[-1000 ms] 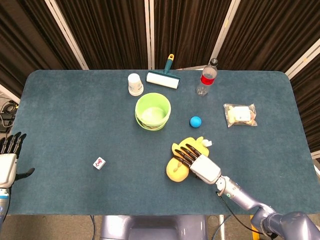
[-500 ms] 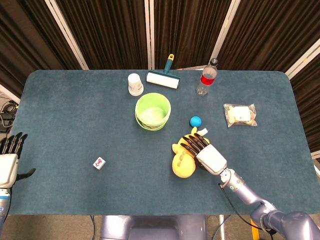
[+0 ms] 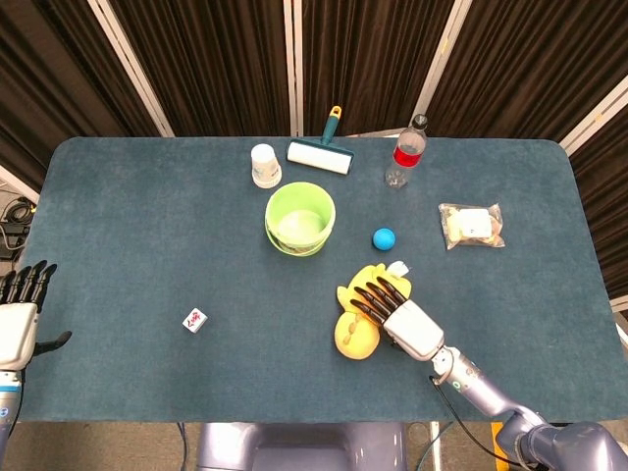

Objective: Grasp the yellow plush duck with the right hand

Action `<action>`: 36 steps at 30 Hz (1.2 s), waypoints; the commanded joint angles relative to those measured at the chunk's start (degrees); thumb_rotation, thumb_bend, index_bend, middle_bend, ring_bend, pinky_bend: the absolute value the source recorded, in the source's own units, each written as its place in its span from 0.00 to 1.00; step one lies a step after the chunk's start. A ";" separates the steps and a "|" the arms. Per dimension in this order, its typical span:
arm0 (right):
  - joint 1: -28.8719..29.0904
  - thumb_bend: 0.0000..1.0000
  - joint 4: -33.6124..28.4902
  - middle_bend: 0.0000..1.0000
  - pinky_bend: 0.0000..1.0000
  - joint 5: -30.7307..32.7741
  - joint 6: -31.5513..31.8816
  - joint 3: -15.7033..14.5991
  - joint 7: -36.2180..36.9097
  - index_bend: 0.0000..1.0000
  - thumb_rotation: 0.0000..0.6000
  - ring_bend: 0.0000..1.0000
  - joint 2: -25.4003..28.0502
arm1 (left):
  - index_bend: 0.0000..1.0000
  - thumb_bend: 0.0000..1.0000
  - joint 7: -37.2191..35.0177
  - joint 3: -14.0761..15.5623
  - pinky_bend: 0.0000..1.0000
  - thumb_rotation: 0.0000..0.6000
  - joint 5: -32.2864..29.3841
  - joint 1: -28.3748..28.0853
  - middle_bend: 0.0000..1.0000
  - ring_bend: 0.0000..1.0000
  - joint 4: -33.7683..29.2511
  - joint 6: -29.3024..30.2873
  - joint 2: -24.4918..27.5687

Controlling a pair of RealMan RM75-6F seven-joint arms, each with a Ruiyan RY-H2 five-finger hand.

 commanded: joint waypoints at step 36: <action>-17.20 0.41 -34.15 0.00 0.00 14.32 10.86 5.47 -21.06 0.00 1.00 0.00 24.99 | 0.00 0.10 -3.01 1.37 0.00 1.00 6.46 1.64 0.00 0.00 -1.94 5.90 1.29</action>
